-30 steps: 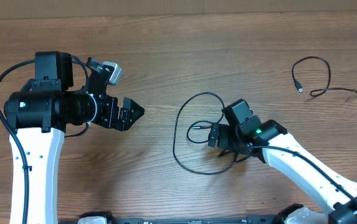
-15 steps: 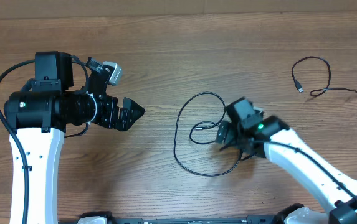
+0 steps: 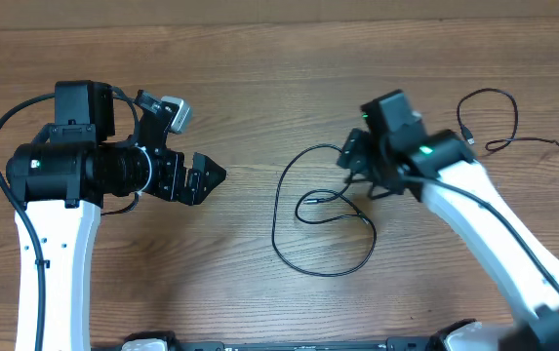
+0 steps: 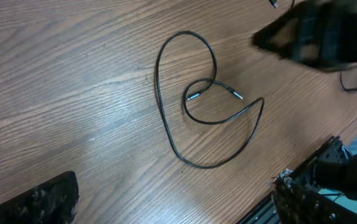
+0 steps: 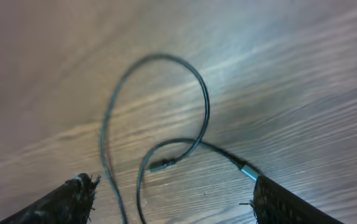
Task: Untangle cables
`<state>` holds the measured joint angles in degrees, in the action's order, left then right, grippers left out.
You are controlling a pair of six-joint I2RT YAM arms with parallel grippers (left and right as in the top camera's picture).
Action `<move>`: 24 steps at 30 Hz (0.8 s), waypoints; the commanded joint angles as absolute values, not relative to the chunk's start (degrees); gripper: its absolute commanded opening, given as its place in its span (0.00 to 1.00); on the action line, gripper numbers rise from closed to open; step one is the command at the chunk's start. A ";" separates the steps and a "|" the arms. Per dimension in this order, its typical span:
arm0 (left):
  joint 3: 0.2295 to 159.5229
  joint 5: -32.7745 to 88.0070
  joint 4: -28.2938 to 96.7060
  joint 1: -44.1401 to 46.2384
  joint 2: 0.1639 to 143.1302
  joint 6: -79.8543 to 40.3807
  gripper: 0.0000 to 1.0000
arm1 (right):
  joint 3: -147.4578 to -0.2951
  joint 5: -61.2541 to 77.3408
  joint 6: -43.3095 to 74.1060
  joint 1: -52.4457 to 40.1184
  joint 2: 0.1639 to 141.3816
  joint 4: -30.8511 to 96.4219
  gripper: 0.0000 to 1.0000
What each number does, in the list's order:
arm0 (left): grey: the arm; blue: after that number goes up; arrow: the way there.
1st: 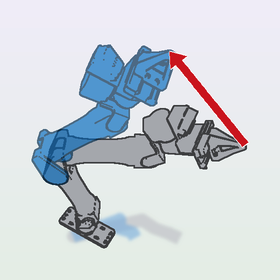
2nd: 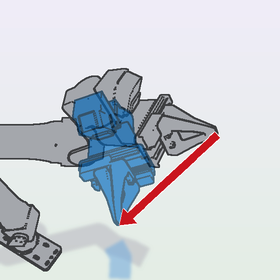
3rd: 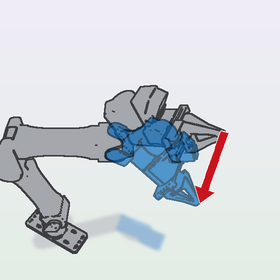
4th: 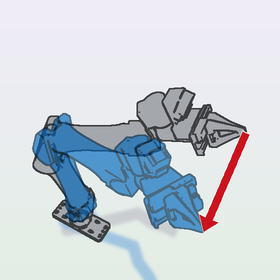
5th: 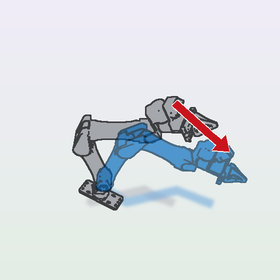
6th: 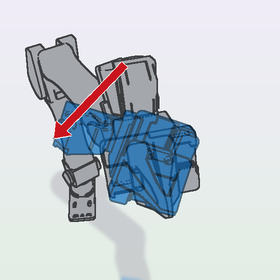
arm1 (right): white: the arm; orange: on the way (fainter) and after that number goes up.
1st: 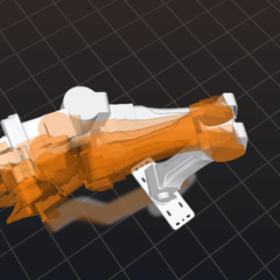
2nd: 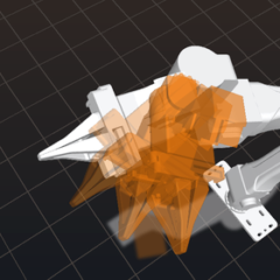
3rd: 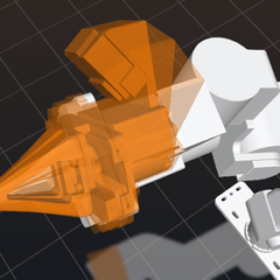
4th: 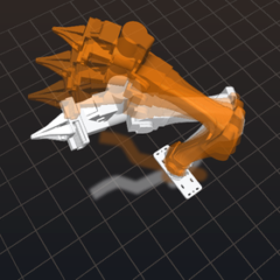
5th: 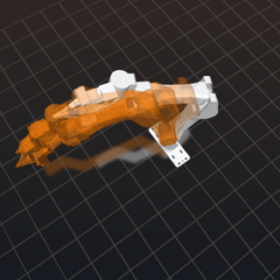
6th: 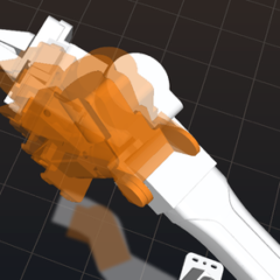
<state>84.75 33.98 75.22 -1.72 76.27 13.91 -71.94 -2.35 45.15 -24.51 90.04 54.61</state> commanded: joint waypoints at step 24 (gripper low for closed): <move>85.60 34.00 75.11 -1.89 75.64 15.00 0.99 | -71.68 3.95 93.36 -27.86 106.32 53.67 0.68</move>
<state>84.75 33.98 75.22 -1.72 76.27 13.91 -71.70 4.05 84.93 -25.91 105.41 53.65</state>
